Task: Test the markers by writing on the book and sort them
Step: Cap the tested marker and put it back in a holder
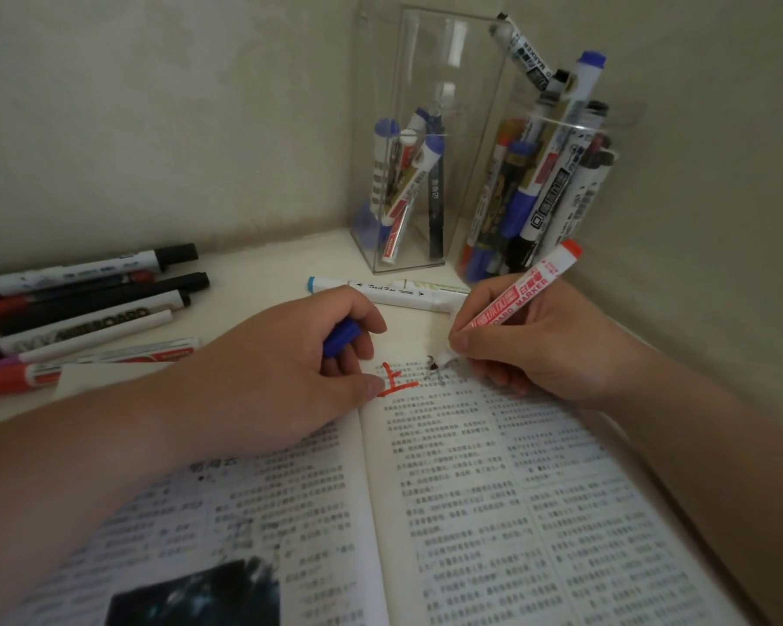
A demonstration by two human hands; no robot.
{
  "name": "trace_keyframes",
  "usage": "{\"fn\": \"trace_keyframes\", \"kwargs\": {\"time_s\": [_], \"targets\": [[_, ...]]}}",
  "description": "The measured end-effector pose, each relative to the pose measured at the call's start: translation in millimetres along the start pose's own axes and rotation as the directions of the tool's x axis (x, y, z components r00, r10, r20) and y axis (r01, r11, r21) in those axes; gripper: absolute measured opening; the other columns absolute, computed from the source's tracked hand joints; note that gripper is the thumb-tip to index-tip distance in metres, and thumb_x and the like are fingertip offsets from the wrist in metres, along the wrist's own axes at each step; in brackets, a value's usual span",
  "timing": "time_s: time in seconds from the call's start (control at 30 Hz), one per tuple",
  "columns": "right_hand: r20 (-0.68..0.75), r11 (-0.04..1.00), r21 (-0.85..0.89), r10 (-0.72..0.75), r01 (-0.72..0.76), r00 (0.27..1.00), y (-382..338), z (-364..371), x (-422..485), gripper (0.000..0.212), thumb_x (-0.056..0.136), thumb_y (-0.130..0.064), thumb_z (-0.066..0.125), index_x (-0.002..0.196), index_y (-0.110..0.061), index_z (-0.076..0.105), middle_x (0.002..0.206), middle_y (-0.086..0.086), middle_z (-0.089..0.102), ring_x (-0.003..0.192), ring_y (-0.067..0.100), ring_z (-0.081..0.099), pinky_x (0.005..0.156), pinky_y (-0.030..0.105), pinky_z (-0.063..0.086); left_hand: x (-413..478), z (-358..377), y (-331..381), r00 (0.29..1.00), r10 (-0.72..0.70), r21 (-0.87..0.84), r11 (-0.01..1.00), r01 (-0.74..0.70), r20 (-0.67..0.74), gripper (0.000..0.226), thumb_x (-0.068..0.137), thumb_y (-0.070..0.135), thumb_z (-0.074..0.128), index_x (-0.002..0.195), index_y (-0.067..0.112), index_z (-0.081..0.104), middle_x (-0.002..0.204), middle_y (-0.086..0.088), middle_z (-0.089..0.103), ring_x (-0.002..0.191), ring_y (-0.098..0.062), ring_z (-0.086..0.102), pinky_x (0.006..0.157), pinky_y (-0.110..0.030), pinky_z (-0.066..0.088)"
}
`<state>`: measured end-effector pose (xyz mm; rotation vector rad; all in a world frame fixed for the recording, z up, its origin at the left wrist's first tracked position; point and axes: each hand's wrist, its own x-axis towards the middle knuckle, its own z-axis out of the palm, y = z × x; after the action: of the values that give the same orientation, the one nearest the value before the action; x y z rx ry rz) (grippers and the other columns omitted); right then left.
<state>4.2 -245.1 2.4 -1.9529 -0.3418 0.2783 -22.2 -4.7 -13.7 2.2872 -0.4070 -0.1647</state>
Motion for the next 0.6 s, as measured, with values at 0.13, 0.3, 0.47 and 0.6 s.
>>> {"fn": "trace_keyframes", "kwargs": {"time_s": [0.13,0.3,0.47,0.6], "targets": [[0.063,0.996,-0.090,0.003,0.003,0.998,-5,0,-3,0.013,0.084,-0.012,0.079,0.073,-0.015,0.074,0.059,0.009,0.066,0.047,0.018,0.053,0.043,0.023,0.041,-1,0,-2,1.000,0.016,0.011,1.000,-0.015,-0.008,0.033,0.086,0.031,0.075,0.105,0.046,0.053,0.099,0.030,0.058,0.082,0.001,0.061,0.069,-0.015,0.049],[-0.064,0.979,-0.205,0.011,-0.024,0.998,-4,0,5,0.021,0.084,-0.004,0.072,0.067,-0.015,0.066,0.049,-0.005,0.057,0.043,0.005,0.051,0.044,0.016,0.039,-1,-1,-6,0.999,0.035,0.017,0.999,-0.034,-0.010,0.036,0.092,0.016,0.062,0.108,0.047,0.052,0.104,0.031,0.059,0.090,0.003,0.060,0.074,-0.013,0.048],[-0.062,0.999,-0.003,0.045,-0.046,0.997,1,-2,3,0.017,0.086,0.000,0.071,0.072,-0.008,0.065,0.049,0.007,0.054,0.038,0.014,0.045,0.035,0.019,0.034,0,0,-7,0.999,0.016,-0.076,0.997,-0.020,-0.045,0.044,0.097,0.007,0.048,0.108,0.049,0.053,0.104,0.024,0.066,0.090,-0.004,0.067,0.086,-0.036,0.056],[-0.039,0.998,0.060,-0.021,0.023,0.999,4,-3,3,0.010,0.083,-0.008,0.079,0.078,-0.012,0.072,0.051,0.005,0.056,0.040,0.015,0.044,0.037,0.019,0.034,-5,2,-1,0.991,0.080,-0.142,0.985,-0.095,-0.109,0.057,0.098,0.003,0.053,0.119,0.055,0.046,0.107,0.026,0.068,0.094,-0.005,0.070,0.084,-0.033,0.057]]}}
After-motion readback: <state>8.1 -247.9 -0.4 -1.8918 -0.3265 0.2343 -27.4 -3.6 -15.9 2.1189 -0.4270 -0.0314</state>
